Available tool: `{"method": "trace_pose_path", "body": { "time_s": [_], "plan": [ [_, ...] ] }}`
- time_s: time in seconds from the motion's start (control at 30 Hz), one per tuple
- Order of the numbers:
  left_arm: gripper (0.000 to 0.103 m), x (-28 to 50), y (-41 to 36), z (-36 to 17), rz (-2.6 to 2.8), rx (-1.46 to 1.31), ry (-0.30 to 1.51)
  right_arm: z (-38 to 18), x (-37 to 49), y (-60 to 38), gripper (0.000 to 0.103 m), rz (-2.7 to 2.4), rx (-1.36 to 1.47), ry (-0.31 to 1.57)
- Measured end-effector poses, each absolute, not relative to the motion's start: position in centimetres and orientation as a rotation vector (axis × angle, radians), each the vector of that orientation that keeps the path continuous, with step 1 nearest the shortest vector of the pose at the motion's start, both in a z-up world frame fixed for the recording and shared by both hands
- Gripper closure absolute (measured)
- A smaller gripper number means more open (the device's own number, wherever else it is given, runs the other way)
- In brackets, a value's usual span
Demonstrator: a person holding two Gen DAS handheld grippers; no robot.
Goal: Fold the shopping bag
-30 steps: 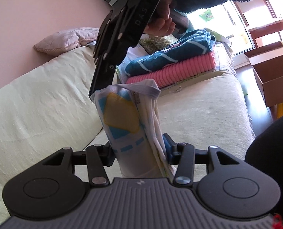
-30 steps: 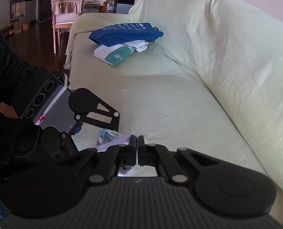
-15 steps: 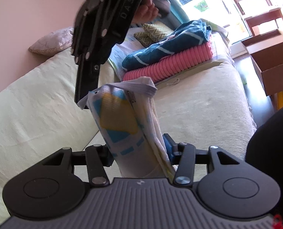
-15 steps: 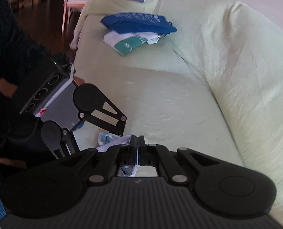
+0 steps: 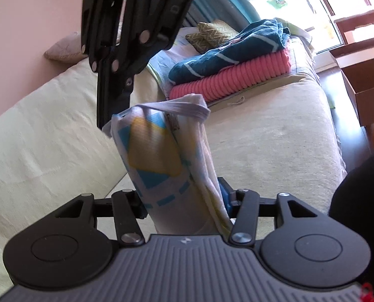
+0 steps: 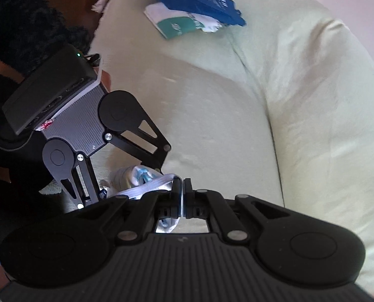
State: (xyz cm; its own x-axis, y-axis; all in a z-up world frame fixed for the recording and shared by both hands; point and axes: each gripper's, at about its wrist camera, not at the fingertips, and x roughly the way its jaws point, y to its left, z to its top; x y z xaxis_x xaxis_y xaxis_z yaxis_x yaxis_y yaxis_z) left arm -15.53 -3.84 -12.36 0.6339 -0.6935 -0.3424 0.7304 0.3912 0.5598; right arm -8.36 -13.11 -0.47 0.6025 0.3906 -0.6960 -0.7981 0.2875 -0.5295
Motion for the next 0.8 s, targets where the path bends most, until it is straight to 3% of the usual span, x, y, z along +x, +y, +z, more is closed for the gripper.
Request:
{"method": "trace_pose_path", "body": {
  "time_s": [0.07,0.17,0.2,0.23,0.37,0.8],
  "plan": [
    [0.049,-15.4,-4.0,-12.4,-0.91,0.722,0.065,-0.5,-8.5,-13.7,0.092,0.805,-0.954,0.481],
    [0.049,-15.2,-4.2,-12.6,-0.915,0.702,0.084,-0.3,-8.4,-14.9,0.067,0.762,-0.887,0.465],
    [0.049,-15.1,-4.2,-12.7,-0.914,0.697,0.086,-0.2,-8.5,-15.3,0.067,0.758,-0.87,0.456],
    [0.049,-15.1,-4.3,-12.7,-0.913,0.693,0.088,-0.3,-8.4,-15.6,0.069,0.769,-0.853,0.455],
    [0.049,-14.9,-4.6,-12.6,-0.904,0.7,0.095,-0.5,-7.8,-16.2,0.103,0.817,-0.798,0.468],
    [0.049,-15.1,-6.4,-13.1,-0.883,0.81,0.111,-0.9,-9.3,-13.5,0.103,0.804,-0.929,0.453]
  ]
}}
